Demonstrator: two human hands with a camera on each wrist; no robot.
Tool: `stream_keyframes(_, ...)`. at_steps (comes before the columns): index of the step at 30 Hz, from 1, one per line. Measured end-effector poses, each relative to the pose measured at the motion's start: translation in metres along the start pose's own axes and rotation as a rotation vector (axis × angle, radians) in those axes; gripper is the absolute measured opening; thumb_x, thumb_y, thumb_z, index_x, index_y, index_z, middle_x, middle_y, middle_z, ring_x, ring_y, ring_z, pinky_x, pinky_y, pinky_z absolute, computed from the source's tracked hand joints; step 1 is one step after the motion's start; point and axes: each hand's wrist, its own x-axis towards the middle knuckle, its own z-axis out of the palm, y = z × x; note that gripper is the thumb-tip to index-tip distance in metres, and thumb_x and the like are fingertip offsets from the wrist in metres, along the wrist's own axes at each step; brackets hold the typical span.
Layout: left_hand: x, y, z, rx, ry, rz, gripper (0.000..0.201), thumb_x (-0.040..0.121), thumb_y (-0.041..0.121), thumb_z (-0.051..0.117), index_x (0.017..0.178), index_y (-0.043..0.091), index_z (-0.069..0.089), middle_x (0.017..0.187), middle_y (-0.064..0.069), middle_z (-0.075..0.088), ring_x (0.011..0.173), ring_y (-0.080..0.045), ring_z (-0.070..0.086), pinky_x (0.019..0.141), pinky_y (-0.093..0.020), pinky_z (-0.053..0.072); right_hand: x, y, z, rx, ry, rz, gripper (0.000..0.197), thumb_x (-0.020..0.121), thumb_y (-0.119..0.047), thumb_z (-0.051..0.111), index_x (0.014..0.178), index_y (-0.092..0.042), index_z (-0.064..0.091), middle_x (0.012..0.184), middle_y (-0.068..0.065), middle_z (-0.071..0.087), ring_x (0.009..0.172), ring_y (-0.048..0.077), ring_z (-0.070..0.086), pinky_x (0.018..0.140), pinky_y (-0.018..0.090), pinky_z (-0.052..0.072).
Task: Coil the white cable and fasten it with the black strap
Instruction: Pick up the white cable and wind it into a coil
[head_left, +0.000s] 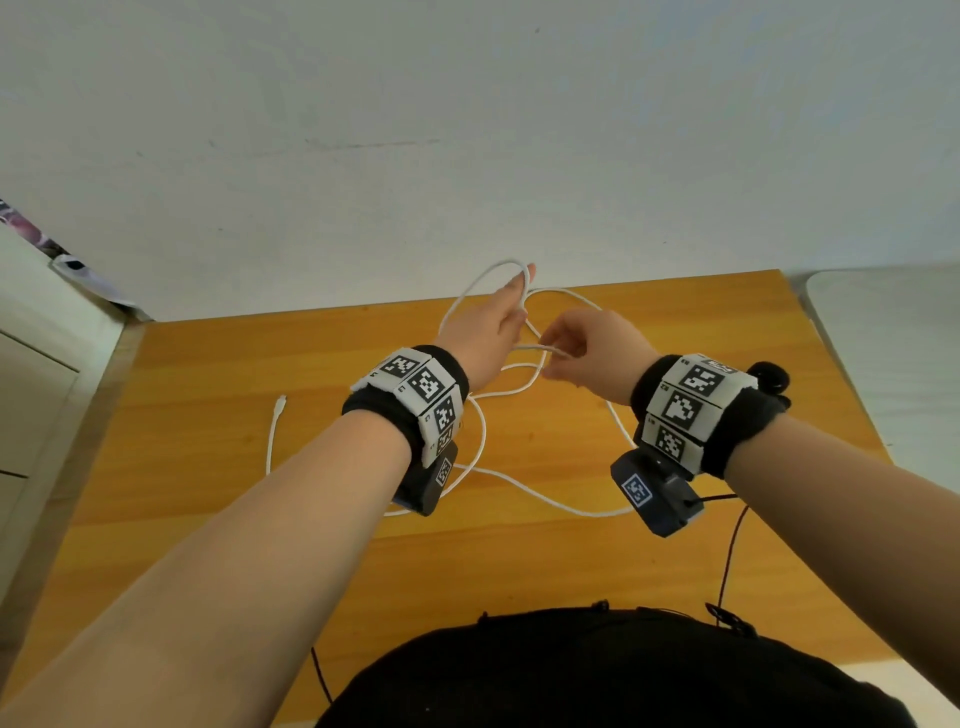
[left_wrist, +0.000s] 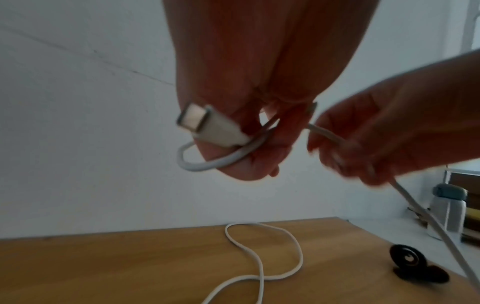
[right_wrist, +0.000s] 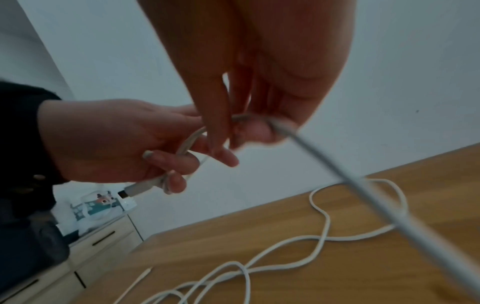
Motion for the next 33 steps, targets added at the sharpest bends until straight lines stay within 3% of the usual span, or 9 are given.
stream_keyframes(2, 0.001, -0.003, -0.005, -0.079, 0.055, -0.026, 0.05, 0.102, 0.03, 0.028, 0.149, 0.038, 0.012, 0.108, -0.009, 0.064, 0.069, -0.013, 0.055, 0.066, -0.03, 0.047, -0.004, 0.007, 0.001, -0.112, -0.226, 0.066, 0.006, 0.088, -0.018, 0.061, 0.091, -0.014, 0.063, 0.077, -0.003, 0.064, 0.066, 0.006, 0.059, 0.064, 0.019, 0.046)
stream_keyframes(4, 0.001, -0.005, -0.011, -0.117, 0.076, -0.049, 0.05, 0.102, 0.031, 0.028, 0.149, 0.039, 0.012, 0.115, -0.005, 0.06, 0.072, -0.008, 0.052, 0.066, -0.025, 0.043, -0.008, 0.015, 0.002, -0.069, -0.283, 0.112, 0.014, 0.093, -0.022, 0.053, 0.091, -0.012, 0.064, 0.074, -0.001, 0.066, 0.065, 0.006, 0.061, 0.062, 0.016, 0.045)
stream_keyframes(7, -0.004, -0.007, -0.011, -0.124, 0.026, -0.072, 0.046, 0.102, 0.032, 0.029, 0.147, 0.035, 0.024, 0.117, -0.004, 0.058, 0.091, -0.017, 0.059, 0.072, -0.023, 0.044, -0.009, 0.02, -0.002, 0.13, -0.156, 0.167, 0.023, 0.094, -0.029, 0.051, 0.089, -0.013, 0.067, 0.064, -0.002, 0.055, 0.057, 0.011, 0.054, 0.063, 0.02, 0.048)
stream_keyframes(11, -0.01, -0.007, -0.001, -0.145, -0.027, -0.105, 0.039, 0.101, 0.035, 0.031, 0.137, 0.029, 0.045, 0.105, -0.003, 0.062, 0.061, -0.007, 0.048, 0.056, -0.021, 0.04, -0.001, 0.015, -0.014, 0.275, 0.053, 0.181, 0.024, 0.088, -0.037, 0.059, 0.094, -0.017, 0.07, 0.063, -0.001, 0.046, 0.06, 0.014, 0.044, 0.063, 0.028, 0.045)
stream_keyframes(14, -0.011, -0.005, 0.003, -0.219, -0.064, -0.149, 0.038, 0.1, 0.037, 0.033, 0.134, 0.027, 0.049, 0.096, 0.002, 0.06, 0.055, -0.009, 0.042, 0.054, -0.025, 0.041, 0.008, 0.015, -0.022, 0.508, 0.144, 0.188, 0.026, 0.085, -0.027, 0.065, 0.104, -0.009, 0.07, 0.069, -0.001, 0.053, 0.063, 0.013, 0.045, 0.062, 0.026, 0.042)
stream_keyframes(16, -0.013, -0.005, 0.005, -0.271, -0.13, -0.177, 0.037, 0.1, 0.04, 0.034, 0.13, 0.029, 0.053, 0.088, 0.003, 0.059, 0.053, -0.01, 0.039, 0.051, -0.027, 0.039, 0.01, 0.016, -0.025, 0.505, 0.203, 0.121, 0.019, 0.086, -0.021, 0.064, 0.1, -0.011, 0.071, 0.067, -0.003, 0.055, 0.061, 0.013, 0.045, 0.063, 0.027, 0.042)
stream_keyframes(23, -0.021, 0.004, 0.004, -0.709, -0.304, -0.253, 0.033, 0.1, 0.035, 0.037, 0.096, 0.017, 0.065, 0.055, 0.007, 0.036, 0.041, -0.006, 0.023, 0.041, -0.02, 0.019, 0.016, 0.014, -0.021, 0.407, 0.302, 0.015, 0.016, 0.088, -0.017, 0.061, 0.101, -0.014, 0.069, 0.076, -0.01, 0.062, 0.065, 0.001, 0.055, 0.059, 0.008, 0.045)
stream_keyframes(29, -0.021, 0.012, -0.004, -1.086, -0.354, -0.342, 0.037, 0.099, 0.037, 0.037, 0.084, 0.015, 0.064, 0.045, 0.01, 0.026, 0.034, -0.002, 0.019, 0.044, -0.019, 0.011, 0.016, 0.01, 0.0, 0.655, 0.104, 0.158, 0.022, 0.096, -0.029, 0.047, 0.093, -0.016, 0.065, 0.08, -0.004, 0.065, 0.075, 0.009, 0.062, 0.077, 0.028, 0.045)
stream_keyframes(33, -0.019, 0.012, -0.006, -1.217, -0.305, -0.354, 0.04, 0.099, 0.037, 0.035, 0.082, 0.015, 0.064, 0.043, 0.01, 0.027, 0.032, -0.001, 0.02, 0.04, -0.016, 0.013, 0.014, 0.005, 0.008, 1.014, -0.02, 0.216, 0.035, 0.1, -0.03, 0.039, 0.078, -0.01, 0.057, 0.066, 0.006, 0.053, 0.052, 0.012, 0.058, 0.075, 0.034, 0.045)
